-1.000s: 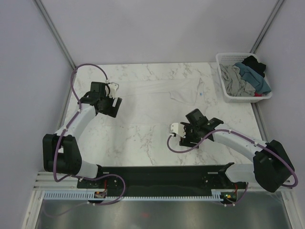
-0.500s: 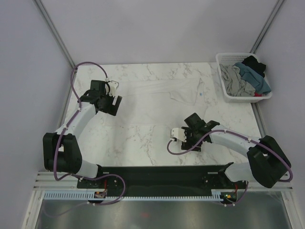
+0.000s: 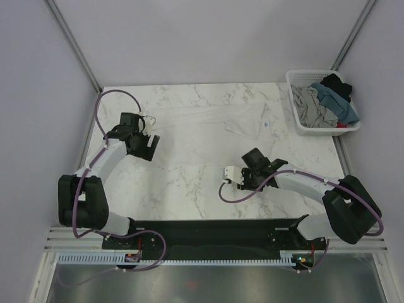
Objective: Fold and stack the t-shirts
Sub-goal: Fold the tshirt
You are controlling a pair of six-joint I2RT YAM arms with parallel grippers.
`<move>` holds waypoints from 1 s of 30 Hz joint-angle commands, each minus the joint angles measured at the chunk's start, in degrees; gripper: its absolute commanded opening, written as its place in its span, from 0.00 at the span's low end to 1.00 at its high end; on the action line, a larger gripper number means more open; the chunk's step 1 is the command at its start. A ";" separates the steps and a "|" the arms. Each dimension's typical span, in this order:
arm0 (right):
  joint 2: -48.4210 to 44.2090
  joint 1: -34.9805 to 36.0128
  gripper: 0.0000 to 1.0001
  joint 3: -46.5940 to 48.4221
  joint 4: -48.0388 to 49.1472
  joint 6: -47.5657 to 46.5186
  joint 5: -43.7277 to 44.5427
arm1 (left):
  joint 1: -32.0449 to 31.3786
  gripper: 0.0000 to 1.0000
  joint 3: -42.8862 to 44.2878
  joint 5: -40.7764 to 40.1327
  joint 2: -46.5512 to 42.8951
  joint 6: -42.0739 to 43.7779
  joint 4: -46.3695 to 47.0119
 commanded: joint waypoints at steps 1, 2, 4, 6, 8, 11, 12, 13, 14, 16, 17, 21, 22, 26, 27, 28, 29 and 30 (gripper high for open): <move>0.92 0.16 0.37 -1.04 1.97 -0.54 2.81 | 2.46 0.94 -1.27 -2.06 -1.68 -1.66 -0.71; 0.83 0.16 0.34 -1.12 1.80 -0.45 2.90 | 3.07 0.94 -1.53 -1.53 -1.77 -1.92 -0.79; 0.48 0.07 0.20 -1.30 1.45 -0.36 2.99 | 4.39 0.95 -1.79 -1.18 -1.33 -2.45 -0.71; 0.39 -0.02 0.05 -1.47 1.36 -0.36 3.17 | 5.27 0.95 -1.88 -0.74 -0.28 -2.45 -0.80; 0.47 -0.10 0.01 -1.39 1.36 -0.36 3.08 | 5.54 0.91 -1.45 0.83 1.13 -2.19 -0.88; 0.65 -0.19 0.00 -1.04 1.71 -0.19 3.17 | 5.71 0.76 1.53 4.00 5.78 -2.01 -4.12; 0.65 -0.28 0.00 -0.78 1.71 0.08 3.08 | 5.80 0.74 2.42 5.32 7.44 -2.01 -6.14; 0.65 -0.37 0.00 -0.69 1.71 0.17 3.08 | 5.89 0.72 3.21 7.85 10.24 -2.10 -7.20; 0.56 -0.37 0.00 -0.51 1.71 0.25 3.08 | 5.89 0.67 4.52 9.10 11.66 -2.10 -7.91; 0.47 -0.54 0.00 -0.33 1.71 0.25 3.17 | 5.89 0.66 5.50 11.03 14.56 -2.63 -8.53; 0.47 -0.63 0.00 -0.33 1.71 0.34 3.25 | 5.80 0.66 6.37 11.30 15.28 -2.89 -8.53; 0.03 -1.59 0.00 -0.16 1.62 0.52 3.34 | 5.89 0.64 8.31 11.66 17.56 -3.24 -8.71; 0.03 -1.77 0.00 -0.16 1.71 0.61 3.26 | 5.89 0.63 8.49 11.48 17.74 -3.24 -8.88; -0.23 -2.48 0.00 -0.24 1.89 0.87 2.90 | 7.46 0.56 8.67 11.39 18.45 -3.24 -9.76; -0.32 -2.65 0.00 -0.25 1.97 0.96 2.82 | 7.47 0.53 8.49 11.48 18.27 -3.24 -9.67; -0.14 -2.74 0.00 -0.25 2.06 0.96 2.82 | 7.56 0.49 8.40 11.57 18.44 -3.16 -9.67; -0.14 -2.83 0.00 -0.25 2.24 1.05 2.64 | 7.56 0.40 8.40 11.74 18.45 -3.24 -9.76; -0.06 -2.92 0.00 -0.25 2.41 1.13 2.73 | 7.65 0.34 8.40 11.83 18.62 -3.24 -9.93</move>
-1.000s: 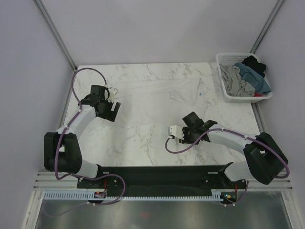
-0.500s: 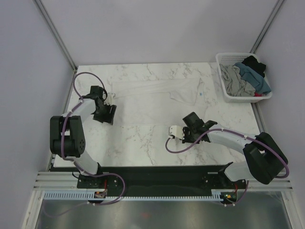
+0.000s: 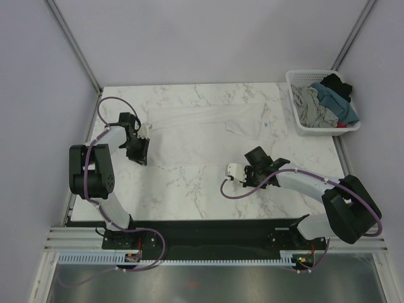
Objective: Fold and stack the t-shirts
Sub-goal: Fold the tshirt
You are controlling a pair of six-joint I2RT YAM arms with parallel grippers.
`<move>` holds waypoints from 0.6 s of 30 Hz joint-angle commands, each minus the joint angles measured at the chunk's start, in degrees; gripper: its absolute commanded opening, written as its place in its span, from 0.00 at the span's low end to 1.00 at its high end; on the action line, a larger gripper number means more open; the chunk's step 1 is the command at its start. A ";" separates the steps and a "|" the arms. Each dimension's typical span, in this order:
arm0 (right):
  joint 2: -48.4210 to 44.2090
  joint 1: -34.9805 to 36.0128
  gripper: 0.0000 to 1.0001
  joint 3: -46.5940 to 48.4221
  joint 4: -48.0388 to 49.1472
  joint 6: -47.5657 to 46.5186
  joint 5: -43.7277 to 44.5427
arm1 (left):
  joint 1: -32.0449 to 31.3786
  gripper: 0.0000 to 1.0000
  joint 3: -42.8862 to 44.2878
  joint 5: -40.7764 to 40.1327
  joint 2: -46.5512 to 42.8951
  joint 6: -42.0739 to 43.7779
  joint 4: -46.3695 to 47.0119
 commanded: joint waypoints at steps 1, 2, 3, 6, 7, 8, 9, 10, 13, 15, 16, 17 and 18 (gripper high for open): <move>-0.23 -0.53 0.00 0.45 0.90 0.85 0.37 | 0.65 0.27 1.54 1.43 0.24 -1.04 -1.15; -0.23 -0.53 0.00 0.89 1.08 1.20 0.45 | 0.65 0.13 1.54 1.43 0.15 -0.95 -1.24; -0.23 -0.71 0.00 1.15 1.17 1.55 0.54 | 0.74 0.05 1.54 1.34 0.07 -1.21 -1.32; -0.49 -1.85 0.00 3.25 1.26 3.30 1.24 | 0.83 0.02 1.45 0.82 -1.16 -0.69 -1.76; -0.67 -2.20 0.00 3.96 1.34 3.66 1.59 | 0.83 0.02 1.62 0.81 -2.12 -0.43 -1.85; -0.84 -2.55 0.00 4.75 1.08 3.92 2.12 | 0.92 0.02 1.97 0.81 -2.66 -0.42 -2.03; -1.37 -3.51 0.00 6.41 0.99 4.71 2.99 | 0.92 0.02 2.24 0.81 -3.18 -0.07 -2.20; -1.63 -4.13 0.00 7.39 0.91 4.89 3.00 | 0.92 0.02 2.68 0.73 -3.80 0.02 -2.64; -1.81 -7.38 0.00 11.78 0.99 6.11 5.11 | 1.01 0.02 5.22 0.90 -6.35 0.72 -2.82; -1.64 -9.75 0.00 15.37 1.17 7.00 4.94 | 0.92 0.02 7.68 1.08 -7.40 0.81 -2.73; -1.46 -10.20 0.00 16.35 1.43 7.35 5.02 | 1.00 0.02 8.56 1.08 -7.67 0.81 -2.73; -1.20 -10.72 0.00 18.10 2.13 7.70 5.37 | 1.01 0.02 10.31 1.95 -8.02 1.16 -2.99; -1.02 -11.51 0.00 18.90 2.66 8.05 5.55 | 1.01 0.02 11.28 2.30 -7.85 1.16 -2.99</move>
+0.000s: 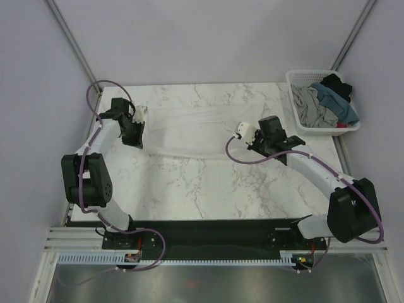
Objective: Fold and stack the t-shirts
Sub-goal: Fold the tshirt
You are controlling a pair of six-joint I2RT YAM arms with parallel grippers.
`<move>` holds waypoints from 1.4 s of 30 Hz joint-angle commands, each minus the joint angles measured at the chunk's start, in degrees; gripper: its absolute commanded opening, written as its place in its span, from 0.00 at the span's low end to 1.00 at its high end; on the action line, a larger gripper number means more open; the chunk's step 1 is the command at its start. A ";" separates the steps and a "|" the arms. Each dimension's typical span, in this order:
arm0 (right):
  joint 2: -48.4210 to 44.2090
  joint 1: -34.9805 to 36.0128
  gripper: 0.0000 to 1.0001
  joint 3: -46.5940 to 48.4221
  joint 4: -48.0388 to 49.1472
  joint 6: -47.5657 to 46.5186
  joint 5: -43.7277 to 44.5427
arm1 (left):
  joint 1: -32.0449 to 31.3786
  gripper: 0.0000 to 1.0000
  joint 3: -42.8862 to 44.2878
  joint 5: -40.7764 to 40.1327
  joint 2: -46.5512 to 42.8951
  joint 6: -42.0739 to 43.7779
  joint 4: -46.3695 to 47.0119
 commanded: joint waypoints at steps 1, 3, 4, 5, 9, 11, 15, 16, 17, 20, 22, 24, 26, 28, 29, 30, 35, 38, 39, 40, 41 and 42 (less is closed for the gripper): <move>-0.76 -1.90 0.00 5.01 3.25 2.48 1.81 | 0.28 0.02 6.61 2.57 -2.88 1.60 -0.15; 0.55 -2.95 0.00 7.20 3.87 2.84 1.90 | 0.37 0.02 8.81 2.84 -1.49 1.68 -0.77; 0.91 -3.48 0.00 7.82 4.83 3.10 2.08 | 0.37 0.02 11.17 3.19 -0.87 1.68 -1.03; 1.44 -3.75 0.00 9.04 5.28 2.93 2.25 | 0.28 0.02 12.42 3.36 -0.17 1.86 -1.47; 5.56 -5.15 0.00 12.83 8.00 3.10 2.96 | 0.37 0.02 18.48 4.07 5.10 2.74 -3.58; 8.37 -5.33 0.00 15.46 9.31 3.10 3.48 | 0.28 0.02 21.90 4.59 8.53 2.83 -4.11; 13.74 -5.68 0.00 20.21 11.78 2.75 4.54 | 0.28 0.02 28.59 5.65 14.59 2.30 -6.39; 14.88 -5.77 0.00 21.26 12.74 2.66 4.71 | 0.28 0.02 31.12 5.74 15.56 2.30 -6.83; 17.32 -5.77 0.00 23.71 13.10 2.49 4.80 | 0.28 0.02 32.28 5.74 17.66 2.21 -7.36; 22.60 -5.86 0.00 29.17 13.54 2.57 4.89 | 0.28 0.02 35.71 5.39 20.92 2.39 -8.06; 25.16 -5.86 0.00 31.72 13.98 2.75 4.89 | 0.28 0.02 38.34 4.86 22.60 2.21 -8.59; 28.94 -5.95 0.00 34.71 14.42 2.57 5.07 | 0.37 0.02 39.93 4.25 24.79 2.30 -9.03; 32.09 -6.12 0.00 37.17 14.68 2.48 5.24 | 0.37 0.02 41.78 3.72 26.11 2.21 -9.30; 33.86 -6.39 0.00 38.93 15.12 2.57 5.42 | 0.55 0.02 43.10 2.84 27.78 2.30 -9.30; 35.35 -6.56 0.00 39.37 15.38 2.83 5.42 | 0.55 0.02 43.54 2.66 28.40 2.13 -9.30; 36.15 -6.74 0.00 39.81 15.39 2.84 5.59 | 0.63 0.02 44.33 2.31 29.10 2.04 -9.30; 40.28 -7.27 0.00 42.98 15.91 3.36 6.03 | 0.90 0.02 45.04 0.99 30.34 1.77 -9.12; 41.69 -7.36 0.00 44.65 16.27 3.98 6.30 | 1.34 0.02 44.86 0.29 30.69 1.42 -9.12; 41.87 -7.36 0.00 44.91 16.35 4.24 6.56 | 1.43 0.02 44.69 -0.41 30.69 1.25 -8.95; 42.04 -7.36 0.00 45.00 16.62 4.42 6.74 | 1.60 0.23 44.60 -0.59 30.69 0.98 -8.86; 41.96 -7.36 0.00 44.92 17.05 4.85 7.35 | 1.51 0.40 44.51 -0.59 30.34 0.81 -8.94; 41.87 -7.36 0.00 44.74 17.75 5.64 9.53 | 1.60 0.56 44.33 -0.76 29.82 0.72 -8.94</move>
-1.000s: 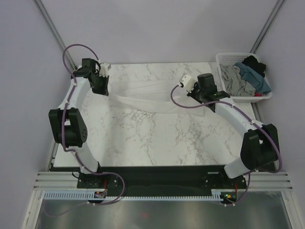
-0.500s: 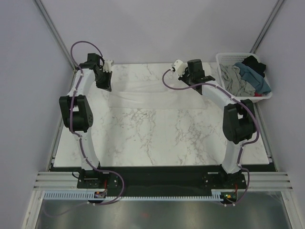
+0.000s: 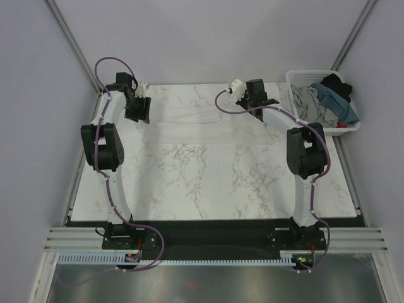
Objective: Fold and stack the t-shirts
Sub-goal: Fold the tshirt
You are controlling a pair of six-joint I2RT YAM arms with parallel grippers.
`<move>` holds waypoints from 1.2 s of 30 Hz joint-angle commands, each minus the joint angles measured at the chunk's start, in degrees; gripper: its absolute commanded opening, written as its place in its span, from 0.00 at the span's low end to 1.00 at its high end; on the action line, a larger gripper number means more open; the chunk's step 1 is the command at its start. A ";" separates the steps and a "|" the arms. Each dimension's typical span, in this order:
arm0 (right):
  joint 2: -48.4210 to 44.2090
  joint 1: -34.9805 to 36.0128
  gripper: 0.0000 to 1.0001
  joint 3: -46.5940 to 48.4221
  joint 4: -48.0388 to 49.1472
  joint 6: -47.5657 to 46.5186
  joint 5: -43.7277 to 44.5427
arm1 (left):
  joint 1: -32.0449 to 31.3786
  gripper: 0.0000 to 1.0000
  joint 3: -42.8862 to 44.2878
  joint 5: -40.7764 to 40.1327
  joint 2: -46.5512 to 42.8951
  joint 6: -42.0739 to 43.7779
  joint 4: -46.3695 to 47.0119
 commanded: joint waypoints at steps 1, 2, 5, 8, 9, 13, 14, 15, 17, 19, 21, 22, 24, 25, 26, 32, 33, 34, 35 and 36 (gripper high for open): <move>-1.29 -0.08 0.04 2.14 4.33 3.46 4.26 | 0.68 0.92 0.84 -0.86 -1.99 -0.85 0.06; -1.91 0.01 0.14 1.88 4.61 3.90 5.31 | 0.86 0.98 0.14 0.19 -4.43 -1.21 0.59; -5.69 0.10 0.55 -0.23 6.54 6.54 8.30 | 0.86 1.00 -3.03 3.89 -9.79 -2.61 1.64; -9.99 0.18 0.76 -2.78 6.46 9.53 9.63 | 0.95 0.99 -6.28 5.39 -12.88 -3.58 1.82; -11.13 0.01 0.78 -3.57 5.41 10.40 9.54 | 0.86 1.00 -8.11 6.00 -14.29 -3.76 2.00; -16.84 -0.08 0.89 -7.69 -0.56 18.13 6.39 | 0.95 0.99 -11.91 8.99 -15.79 -4.20 2.26; -17.55 -0.16 0.90 -8.31 -2.66 22.24 2.46 | 0.95 0.99 -12.43 11.17 -15.88 -4.55 2.26; -18.52 -0.51 0.90 -9.36 -7.12 24.45 0.68 | 1.21 1.00 -13.57 11.80 -15.80 -5.16 2.26; -19.66 -2.35 0.91 -11.30 -10.49 31.64 -7.37 | 1.82 1.00 -14.54 16.08 -15.79 -8.84 2.52; -21.33 -4.02 0.91 -15.41 -12.35 35.44 -13.55 | 2.00 1.00 -16.30 17.17 -16.06 -10.17 3.14; -22.39 -5.70 0.91 -18.24 -11.74 39.48 -17.16 | 2.18 1.00 -17.09 17.34 -15.88 -10.53 3.49; -23.53 -6.22 0.91 -20.77 -11.04 39.68 -18.31 | 2.18 1.00 -16.92 17.34 -15.36 -10.44 3.58; -24.32 -6.76 0.91 -22.73 -9.29 41.78 -20.33 | 2.09 1.00 -15.00 18.22 -13.96 -10.44 3.58; -24.24 -6.84 0.91 -23.52 -8.75 42.14 -21.13 | 1.92 1.00 -14.12 18.83 -13.34 -10.53 3.49; -23.81 -6.84 0.91 -23.44 -8.40 42.40 -21.74 | 1.57 1.00 -12.02 19.01 -11.77 -10.44 3.40; -17.48 -6.85 0.92 -17.21 -7.17 43.81 -22.10 | -1.16 1.00 -6.20 18.14 -5.78 -8.60 2.88; -15.65 -6.93 0.92 -15.46 -6.73 43.81 -22.19 | -1.42 1.00 -5.15 18.22 -3.95 -8.07 3.05; -14.84 -6.93 0.92 -14.66 -6.55 43.99 -22.54 | -1.43 1.00 -4.62 18.31 -3.06 -7.89 2.88; -13.79 -6.93 0.92 -13.78 -6.29 44.34 -22.80 | -1.60 1.00 -3.66 18.22 -2.27 -7.54 2.79; -13.09 -6.93 0.92 -13.07 -5.85 44.25 -22.98 | -1.86 1.00 -3.30 18.05 -0.69 -7.28 2.70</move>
